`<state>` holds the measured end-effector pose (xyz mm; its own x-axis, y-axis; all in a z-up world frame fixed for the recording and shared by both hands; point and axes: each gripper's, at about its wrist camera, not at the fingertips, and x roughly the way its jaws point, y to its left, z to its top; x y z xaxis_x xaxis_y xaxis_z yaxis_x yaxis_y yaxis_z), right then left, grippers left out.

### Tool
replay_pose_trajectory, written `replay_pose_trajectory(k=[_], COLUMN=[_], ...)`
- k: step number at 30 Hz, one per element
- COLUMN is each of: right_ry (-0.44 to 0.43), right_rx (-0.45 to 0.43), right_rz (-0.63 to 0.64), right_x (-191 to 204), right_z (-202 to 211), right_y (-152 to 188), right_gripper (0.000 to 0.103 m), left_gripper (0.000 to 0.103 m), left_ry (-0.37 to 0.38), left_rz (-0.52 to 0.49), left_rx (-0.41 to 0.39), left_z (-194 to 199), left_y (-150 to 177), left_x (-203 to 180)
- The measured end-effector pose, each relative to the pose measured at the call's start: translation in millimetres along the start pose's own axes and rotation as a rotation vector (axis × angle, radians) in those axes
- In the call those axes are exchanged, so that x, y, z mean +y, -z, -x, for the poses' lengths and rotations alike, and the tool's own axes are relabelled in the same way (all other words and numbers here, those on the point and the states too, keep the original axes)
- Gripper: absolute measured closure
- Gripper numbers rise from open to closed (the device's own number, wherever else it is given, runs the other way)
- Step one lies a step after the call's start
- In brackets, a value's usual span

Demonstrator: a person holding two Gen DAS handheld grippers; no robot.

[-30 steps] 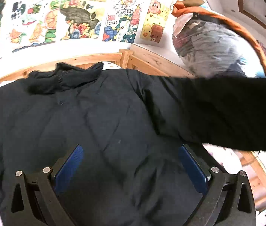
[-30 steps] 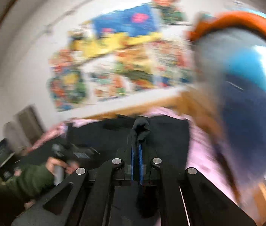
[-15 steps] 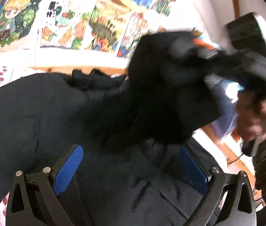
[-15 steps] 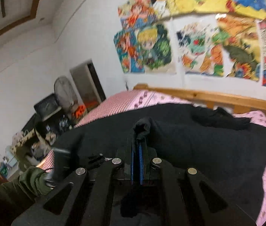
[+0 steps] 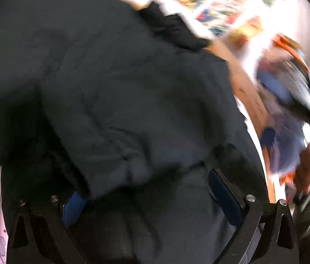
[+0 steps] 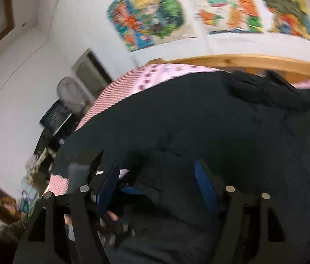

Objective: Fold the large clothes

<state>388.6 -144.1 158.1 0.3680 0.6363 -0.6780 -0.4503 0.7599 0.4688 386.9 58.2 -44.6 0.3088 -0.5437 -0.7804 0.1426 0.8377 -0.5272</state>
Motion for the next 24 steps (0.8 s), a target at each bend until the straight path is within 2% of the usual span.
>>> replay_pose_trajectory(k=[4,6,7,8,10,11,13,17,19,20,22,24], right_ry=[0.09,0.135,0.161,0.201,0.272,0.3,0.352,0.456,0.49,0.506,0.526,0.55], right_rx=[-0.032,-0.04,-0.042,-0.049,-0.062,-0.069,-0.087,-0.135,-0.162,-0.177,-0.186,-0.169], right_rz=[-0.1,-0.132,-0.144,-0.154,-0.157,-0.16,-0.175,-0.21,-0.215,-0.216,-0.227,-0.231], right_x=[-43,-63,-73,-84,-98,-107,-120,-146,-155,-161,-174,-190], right_z=[29,42,48,57,69,72,83,105,106,104,94,73], right_y=[34,54,63,77,93,97,104,107,98,92,78,62], right_gripper=[0.037,0.037,0.037,0.037,0.037,0.037,0.037,0.037,0.037,0.037,0.037,0.037], left_gripper=[0.002,0.011,0.025,0.048,0.061,0.075,0.092,0.096,0.096,0.096,0.096,0.096], left_ry=[-0.056,-0.127,-0.163,-0.177,-0.213,-0.224,-0.278,-0.375,-0.457,-0.482,-0.535,-0.608], left_rz=[0.108,0.152,0.163,0.161,0.138,0.123,0.073,-0.086,-0.174,-0.192,-0.208,-0.233], left_rx=[-0.077,-0.131,-0.141,-0.137,-0.127,-0.136,-0.177,-0.316,-0.428,-0.447,-0.433,-0.369], left_z=[5,8,8,9,7,9,16,48,66,72,71,52], left_y=[0,1,2,0,0,-1,-6,-20,-25,-25,-31,-40], left_x=[19,24,25,24,16,11,-5,-39,-60,-61,-63,-57])
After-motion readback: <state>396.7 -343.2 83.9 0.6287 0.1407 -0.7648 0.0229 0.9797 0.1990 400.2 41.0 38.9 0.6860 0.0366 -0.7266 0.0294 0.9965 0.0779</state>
